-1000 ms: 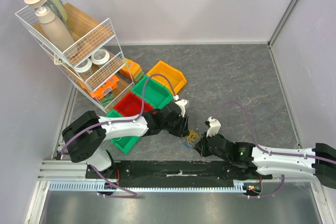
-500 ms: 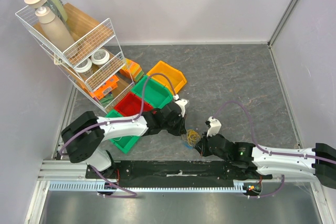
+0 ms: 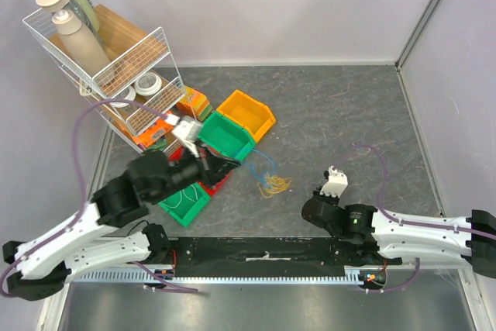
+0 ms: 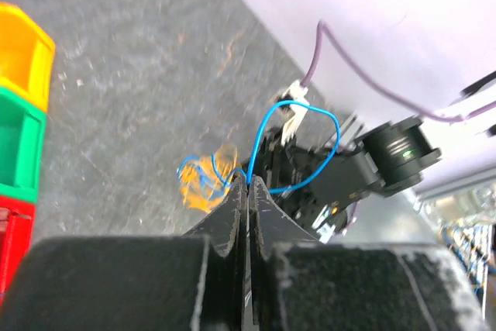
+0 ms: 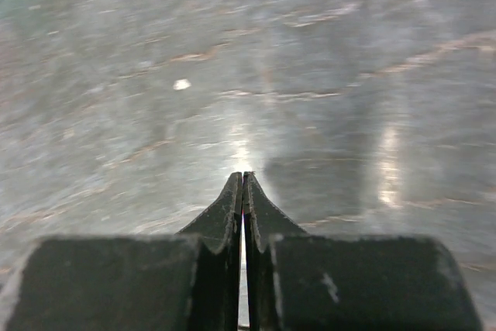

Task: Untangle the cables

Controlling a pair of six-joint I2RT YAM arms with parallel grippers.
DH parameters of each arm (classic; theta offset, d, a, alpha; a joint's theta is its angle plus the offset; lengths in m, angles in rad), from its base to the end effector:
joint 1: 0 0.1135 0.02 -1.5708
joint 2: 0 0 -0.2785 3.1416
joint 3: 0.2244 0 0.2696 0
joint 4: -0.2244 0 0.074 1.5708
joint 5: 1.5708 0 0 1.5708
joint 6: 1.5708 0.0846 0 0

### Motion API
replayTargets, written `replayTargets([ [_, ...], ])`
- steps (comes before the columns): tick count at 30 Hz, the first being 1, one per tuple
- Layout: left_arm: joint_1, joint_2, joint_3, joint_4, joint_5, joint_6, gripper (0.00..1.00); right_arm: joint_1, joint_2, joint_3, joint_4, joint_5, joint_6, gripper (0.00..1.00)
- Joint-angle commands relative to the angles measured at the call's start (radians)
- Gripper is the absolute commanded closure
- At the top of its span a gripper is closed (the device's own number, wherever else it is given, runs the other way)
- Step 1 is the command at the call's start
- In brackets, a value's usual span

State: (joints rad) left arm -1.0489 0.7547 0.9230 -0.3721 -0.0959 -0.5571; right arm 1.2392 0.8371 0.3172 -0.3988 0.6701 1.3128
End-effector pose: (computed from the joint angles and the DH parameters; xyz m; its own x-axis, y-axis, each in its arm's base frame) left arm 0.1173 -0.1877 0.3754 -0.5172 -0.1564 -0.8415 0.6394 0.5830 -0.5013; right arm 0.1072 0.1498 0.1303 -0.6639 0.3995 -0.6321 0.0924 0.8827 0.4608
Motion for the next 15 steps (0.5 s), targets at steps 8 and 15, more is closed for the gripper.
replayTargets([
  [8, 0.004, -0.158, 0.097, -0.208, -0.093, -0.033, 0.98, -0.009, -0.021, 0.118, -0.089, 0.099, -0.297, 0.55],
  [15, 0.003, -0.101, 0.051, -0.15, -0.054, -0.055, 0.98, -0.006, -0.006, 0.184, 0.358, -0.447, -0.708, 0.3],
])
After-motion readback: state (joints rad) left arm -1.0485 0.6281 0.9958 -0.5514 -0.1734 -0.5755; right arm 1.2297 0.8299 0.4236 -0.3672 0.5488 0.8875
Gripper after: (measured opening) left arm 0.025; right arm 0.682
